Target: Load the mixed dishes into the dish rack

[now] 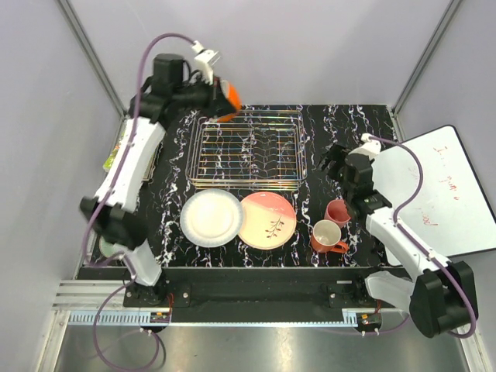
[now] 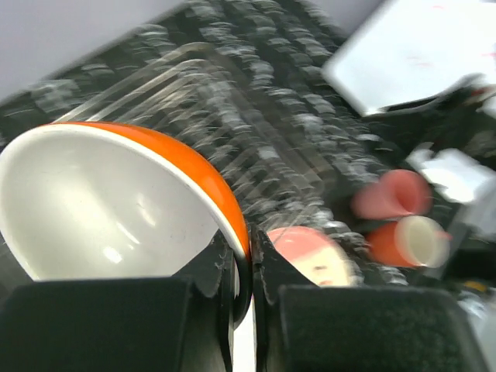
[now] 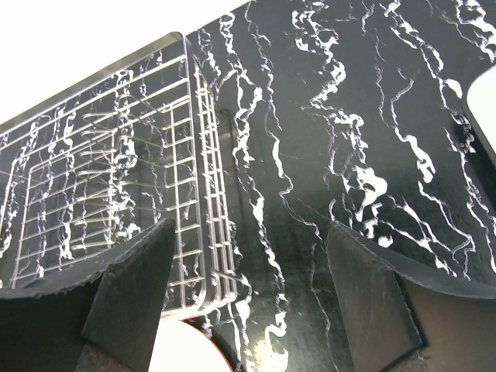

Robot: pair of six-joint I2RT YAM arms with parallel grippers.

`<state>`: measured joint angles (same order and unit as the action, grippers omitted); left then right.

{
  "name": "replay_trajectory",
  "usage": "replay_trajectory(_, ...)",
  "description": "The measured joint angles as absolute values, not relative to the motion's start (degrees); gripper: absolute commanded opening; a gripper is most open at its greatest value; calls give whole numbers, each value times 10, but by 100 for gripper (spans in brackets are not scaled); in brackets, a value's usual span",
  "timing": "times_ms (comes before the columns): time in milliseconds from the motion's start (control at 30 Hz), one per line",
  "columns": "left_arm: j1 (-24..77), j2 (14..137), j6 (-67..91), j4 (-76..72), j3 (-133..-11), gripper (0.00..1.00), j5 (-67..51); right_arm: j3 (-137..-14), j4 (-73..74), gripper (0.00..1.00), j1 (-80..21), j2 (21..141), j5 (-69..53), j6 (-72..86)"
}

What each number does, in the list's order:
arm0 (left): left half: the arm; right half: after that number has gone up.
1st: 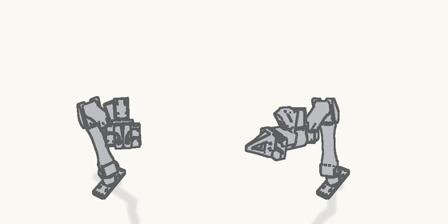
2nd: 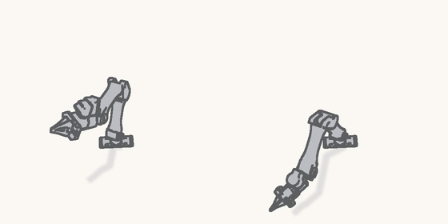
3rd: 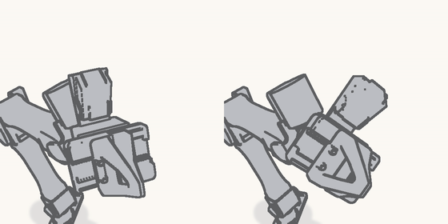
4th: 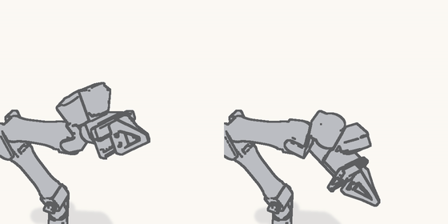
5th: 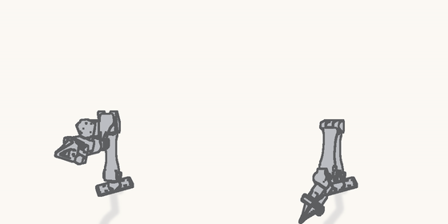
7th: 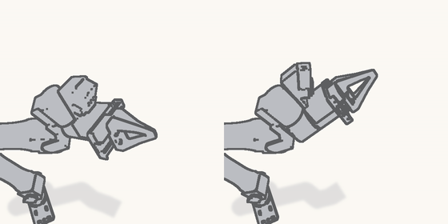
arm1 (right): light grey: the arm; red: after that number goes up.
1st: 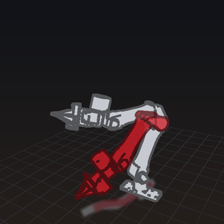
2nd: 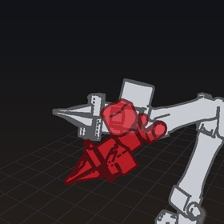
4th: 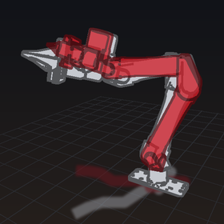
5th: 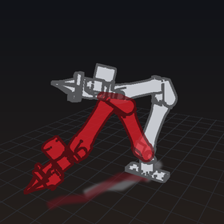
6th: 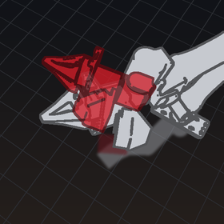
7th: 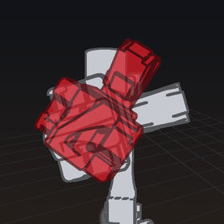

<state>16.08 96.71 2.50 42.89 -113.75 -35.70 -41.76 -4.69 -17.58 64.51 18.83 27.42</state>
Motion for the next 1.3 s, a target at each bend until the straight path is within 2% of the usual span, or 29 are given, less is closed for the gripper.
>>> replay_trajectory(133, 178, 1093, 133, 376, -1230, 0, -505, -316, -124, 84, -176, 592, 191, 270)
replay_trajectory(267, 180, 1164, 365, 109, -1171, 0, -614, -246, -175, 85, -176, 557, 188, 264)
replay_trajectory(400, 187, 1262, 524, -62, -1212, 0, -654, -256, -190, 85, -176, 561, 172, 259)
replay_trajectory(633, 218, 1348, 637, -207, -1233, 0, -656, -272, -198, 88, -176, 564, 140, 255)
replay_trajectory(833, 242, 1392, 648, -242, -1237, 0, -623, -289, -196, 89, -176, 572, 123, 253)
replay_trajectory(1300, 241, 1430, 573, -162, -1233, 0, -473, -302, -188, 92, -176, 590, 108, 248)
